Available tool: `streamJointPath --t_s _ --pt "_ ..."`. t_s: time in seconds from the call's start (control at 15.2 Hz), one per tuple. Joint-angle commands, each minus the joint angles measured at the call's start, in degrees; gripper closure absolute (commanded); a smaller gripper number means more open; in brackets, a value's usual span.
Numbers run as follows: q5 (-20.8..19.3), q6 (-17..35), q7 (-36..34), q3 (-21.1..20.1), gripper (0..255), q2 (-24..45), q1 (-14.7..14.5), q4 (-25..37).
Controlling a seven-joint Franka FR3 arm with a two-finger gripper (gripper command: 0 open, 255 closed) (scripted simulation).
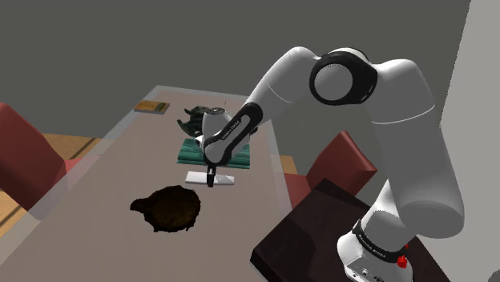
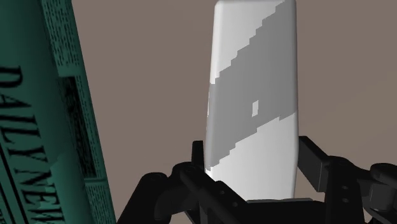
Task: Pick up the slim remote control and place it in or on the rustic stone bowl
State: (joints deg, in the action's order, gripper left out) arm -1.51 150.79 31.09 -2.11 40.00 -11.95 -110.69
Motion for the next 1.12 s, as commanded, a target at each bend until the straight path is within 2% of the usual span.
streamJointPath --t_s 0.0,1.06 --pt "0.04 -0.88 0.03 -0.05 255 -1.09 0.05 -0.21" --pt "0.50 -9.09 0.25 -0.49 255 -11.35 0.39 -2.26"
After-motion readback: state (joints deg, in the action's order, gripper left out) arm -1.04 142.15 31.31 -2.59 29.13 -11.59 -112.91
